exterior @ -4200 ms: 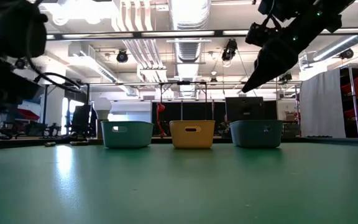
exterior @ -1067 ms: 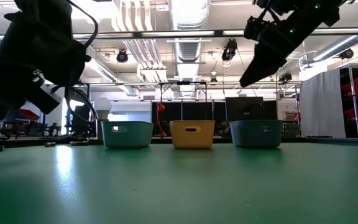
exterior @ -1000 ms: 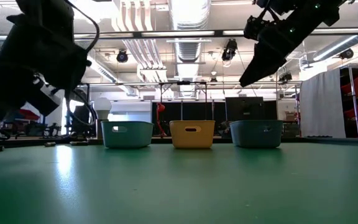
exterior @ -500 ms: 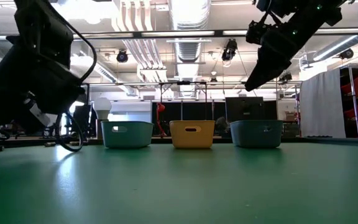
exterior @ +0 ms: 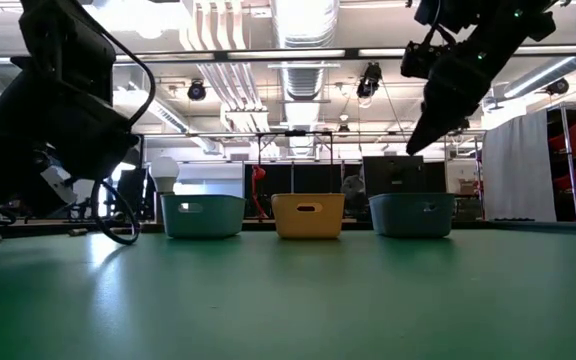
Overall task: Sort batteries
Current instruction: Put the small black battery into the blue bin
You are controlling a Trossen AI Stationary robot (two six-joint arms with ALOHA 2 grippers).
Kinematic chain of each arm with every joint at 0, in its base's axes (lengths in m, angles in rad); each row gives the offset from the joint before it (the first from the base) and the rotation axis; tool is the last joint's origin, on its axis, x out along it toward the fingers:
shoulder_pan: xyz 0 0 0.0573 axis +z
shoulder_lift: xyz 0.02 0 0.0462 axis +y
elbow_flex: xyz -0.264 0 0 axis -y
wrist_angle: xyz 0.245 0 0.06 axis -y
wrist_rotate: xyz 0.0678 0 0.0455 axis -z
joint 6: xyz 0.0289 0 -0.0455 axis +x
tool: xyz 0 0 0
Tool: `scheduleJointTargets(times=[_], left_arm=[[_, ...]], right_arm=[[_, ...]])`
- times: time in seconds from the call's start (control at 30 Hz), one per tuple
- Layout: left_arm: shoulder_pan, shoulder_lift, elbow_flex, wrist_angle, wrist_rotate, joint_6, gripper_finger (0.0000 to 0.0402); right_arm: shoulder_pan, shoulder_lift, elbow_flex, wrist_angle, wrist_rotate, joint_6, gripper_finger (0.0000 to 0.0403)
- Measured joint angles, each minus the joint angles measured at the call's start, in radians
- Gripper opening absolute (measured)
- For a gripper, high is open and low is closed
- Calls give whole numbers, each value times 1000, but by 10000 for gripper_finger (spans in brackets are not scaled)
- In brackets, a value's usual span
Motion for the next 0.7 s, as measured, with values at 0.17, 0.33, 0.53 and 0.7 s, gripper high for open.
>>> scheduleJointTargets(times=[0.17,0.33,0.53,0.7], left_arm=[[-1,0,1,0,-22,22,107],[0,-1,1,0,-10,11,107],[-16,-1,0,14,46,75,76],[-23,-2,-1,26,51,128,14]], right_arm=[[0,0,0,-17,-19,0,224],[0,0,0,-17,-21,4,221],[0,0,0,-17,-21,10,221],[0,0,0,-21,-22,10,219]])
